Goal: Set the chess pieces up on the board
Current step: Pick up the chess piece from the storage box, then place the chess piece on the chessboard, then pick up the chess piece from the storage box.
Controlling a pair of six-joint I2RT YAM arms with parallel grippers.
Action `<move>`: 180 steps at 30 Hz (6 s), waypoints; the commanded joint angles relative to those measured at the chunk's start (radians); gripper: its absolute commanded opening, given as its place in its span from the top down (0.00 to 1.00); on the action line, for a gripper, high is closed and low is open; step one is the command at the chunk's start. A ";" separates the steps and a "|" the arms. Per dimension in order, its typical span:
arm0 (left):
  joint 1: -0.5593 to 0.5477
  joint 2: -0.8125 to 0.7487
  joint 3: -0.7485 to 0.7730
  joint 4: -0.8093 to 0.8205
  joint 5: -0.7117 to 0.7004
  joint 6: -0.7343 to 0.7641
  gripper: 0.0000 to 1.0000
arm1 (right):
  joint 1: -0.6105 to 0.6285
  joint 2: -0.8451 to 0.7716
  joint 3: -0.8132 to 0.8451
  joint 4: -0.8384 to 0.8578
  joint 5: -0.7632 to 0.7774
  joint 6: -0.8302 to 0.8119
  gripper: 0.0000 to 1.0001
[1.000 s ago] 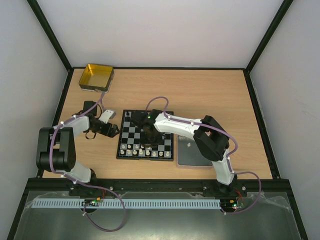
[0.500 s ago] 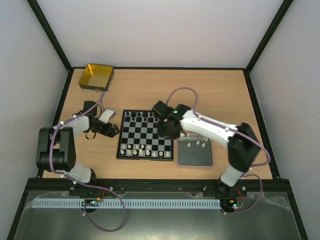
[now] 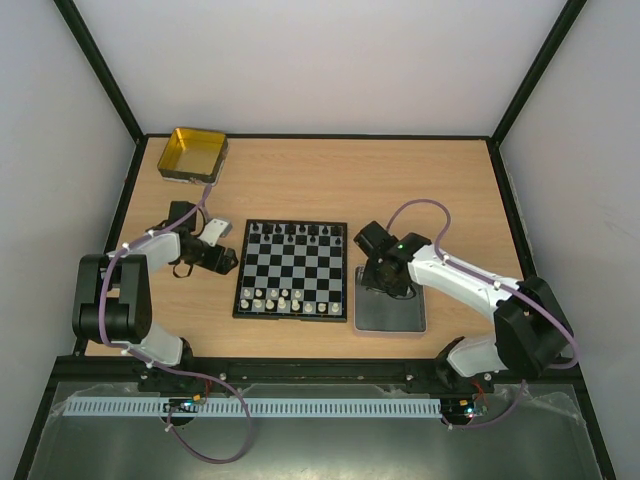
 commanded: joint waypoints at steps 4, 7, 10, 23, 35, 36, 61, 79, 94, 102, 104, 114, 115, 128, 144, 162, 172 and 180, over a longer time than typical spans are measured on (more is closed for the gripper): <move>-0.004 0.016 0.002 -0.018 -0.020 -0.010 0.14 | -0.065 0.018 -0.019 0.028 0.010 -0.058 0.74; -0.004 0.017 0.004 -0.018 -0.021 -0.010 0.14 | -0.081 0.045 -0.022 0.047 -0.025 -0.072 0.75; -0.004 0.026 0.007 -0.020 -0.021 -0.010 0.14 | -0.081 0.068 -0.029 0.064 -0.045 -0.077 0.76; -0.005 0.034 0.011 -0.024 -0.016 -0.007 0.14 | -0.093 0.126 -0.039 0.098 -0.046 -0.098 0.83; -0.005 0.031 0.010 -0.025 -0.012 -0.005 0.14 | -0.109 0.133 -0.062 0.103 -0.048 -0.115 0.92; -0.005 0.031 0.010 -0.026 -0.012 -0.005 0.14 | -0.109 0.131 -0.059 0.099 -0.046 -0.116 0.93; -0.004 0.021 0.006 -0.026 -0.002 -0.002 0.14 | 0.141 0.253 0.326 -0.069 -0.048 -0.051 0.95; -0.001 0.017 0.006 -0.031 0.010 0.005 0.14 | 0.251 0.467 0.510 -0.102 -0.099 -0.057 0.95; 0.001 0.015 0.005 -0.031 0.014 0.007 0.14 | 0.283 0.519 0.511 -0.066 -0.123 -0.050 0.95; 0.002 0.014 0.006 -0.032 0.017 0.009 0.14 | 0.288 0.535 0.511 -0.054 -0.131 -0.052 0.95; 0.004 0.014 0.006 -0.032 0.018 0.009 0.14 | 0.289 0.539 0.512 -0.051 -0.133 -0.052 0.95; 0.007 0.014 0.006 -0.033 0.020 0.009 0.14 | 0.294 0.540 0.505 -0.044 -0.140 -0.051 0.93; 0.007 0.014 0.007 -0.033 0.021 0.010 0.14 | 0.295 0.540 0.505 -0.044 -0.140 -0.051 0.91; 0.008 0.014 0.006 -0.035 0.026 0.012 0.14 | 0.296 0.534 0.525 -0.059 -0.123 -0.054 0.79; -0.003 0.022 0.009 -0.038 0.026 0.012 0.14 | -0.068 0.130 0.204 -0.113 -0.027 -0.121 0.77; -0.014 0.036 0.011 -0.041 0.019 0.012 0.14 | -0.297 0.145 0.019 -0.036 -0.088 -0.227 0.78; -0.015 0.039 0.012 -0.041 0.016 0.010 0.14 | -0.303 0.175 -0.009 0.012 -0.100 -0.232 0.88; -0.015 0.040 0.013 -0.041 0.018 0.010 0.14 | -0.304 0.120 0.021 -0.038 -0.109 -0.235 0.98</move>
